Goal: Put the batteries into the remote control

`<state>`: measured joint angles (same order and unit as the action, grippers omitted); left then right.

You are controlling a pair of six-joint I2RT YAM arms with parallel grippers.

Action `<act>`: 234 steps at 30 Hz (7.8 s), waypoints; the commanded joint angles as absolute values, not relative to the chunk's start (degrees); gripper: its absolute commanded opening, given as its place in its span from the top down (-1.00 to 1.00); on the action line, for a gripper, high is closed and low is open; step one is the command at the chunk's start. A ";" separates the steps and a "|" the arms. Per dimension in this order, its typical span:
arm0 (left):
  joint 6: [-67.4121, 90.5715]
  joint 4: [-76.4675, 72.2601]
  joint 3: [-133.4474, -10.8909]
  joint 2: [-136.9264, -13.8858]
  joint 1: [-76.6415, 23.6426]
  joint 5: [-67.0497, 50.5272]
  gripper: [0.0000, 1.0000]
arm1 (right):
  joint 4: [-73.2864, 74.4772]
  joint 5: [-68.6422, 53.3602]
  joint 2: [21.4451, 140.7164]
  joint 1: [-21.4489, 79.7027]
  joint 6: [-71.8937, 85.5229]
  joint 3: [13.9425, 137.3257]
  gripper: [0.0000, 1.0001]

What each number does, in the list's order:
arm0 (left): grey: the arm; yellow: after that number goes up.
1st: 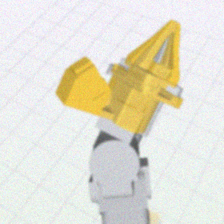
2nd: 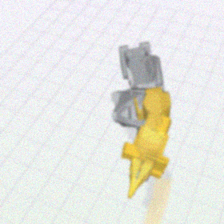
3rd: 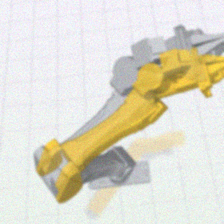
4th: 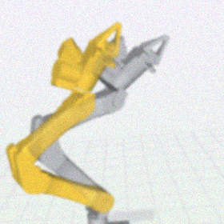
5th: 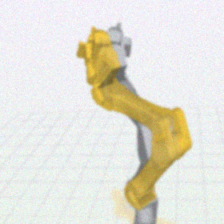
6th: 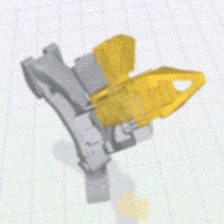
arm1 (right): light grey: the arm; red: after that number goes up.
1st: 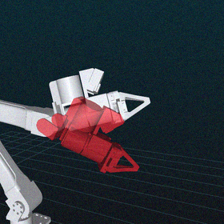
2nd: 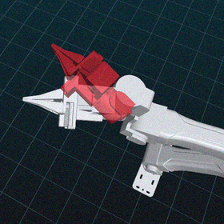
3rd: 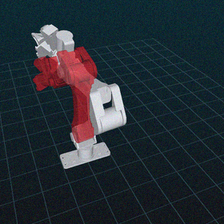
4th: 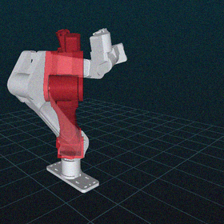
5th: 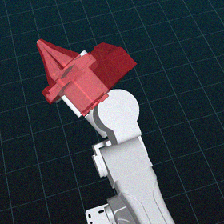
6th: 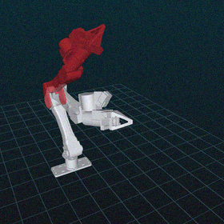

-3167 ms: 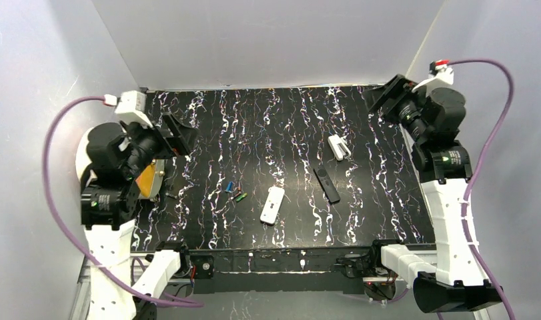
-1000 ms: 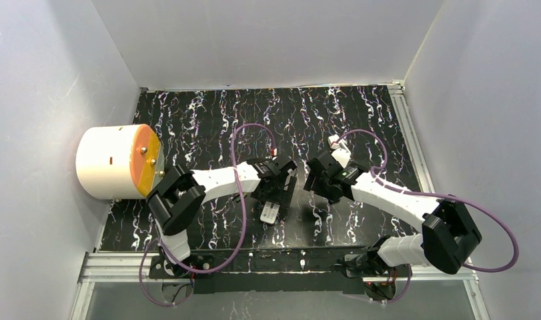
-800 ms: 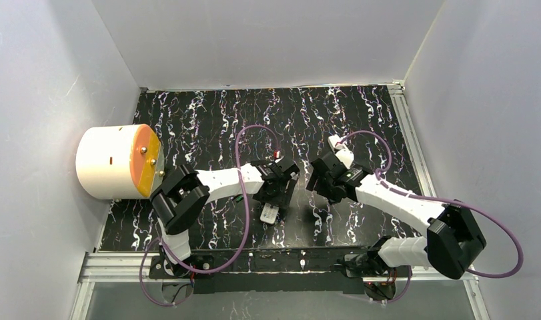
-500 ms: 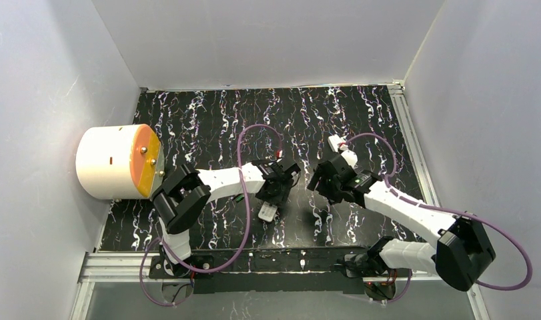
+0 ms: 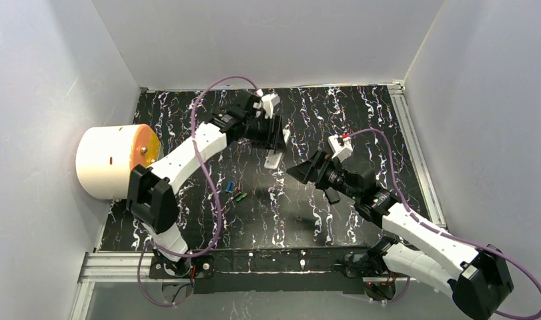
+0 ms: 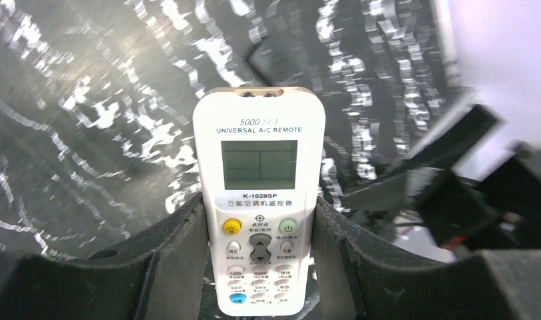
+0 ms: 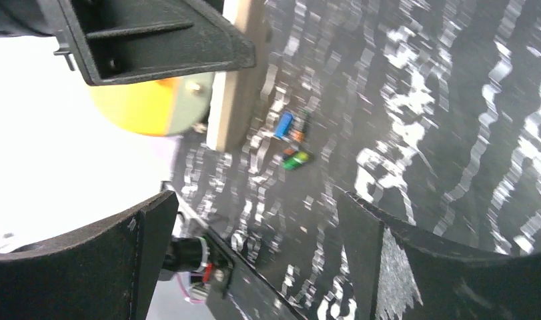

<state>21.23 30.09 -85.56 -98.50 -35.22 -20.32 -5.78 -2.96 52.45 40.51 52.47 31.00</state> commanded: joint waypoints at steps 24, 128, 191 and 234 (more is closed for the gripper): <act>52.75 0.49 -83.57 -81.63 -31.38 -55.20 0.62 | -48.82 -18.51 60.76 40.44 66.45 37.54 -0.52; 41.92 -2.41 -39.29 -84.05 -24.05 -34.35 1.00 | -27.72 -21.41 83.80 37.39 64.94 33.05 0.09; 42.39 0.62 -39.95 -88.55 -23.99 -35.49 1.00 | -40.48 -27.15 98.91 38.89 71.16 33.97 -0.22; 34.21 24.73 -54.09 -91.42 -29.27 -11.25 1.00 | -17.24 -13.54 83.43 27.73 58.26 30.42 -0.24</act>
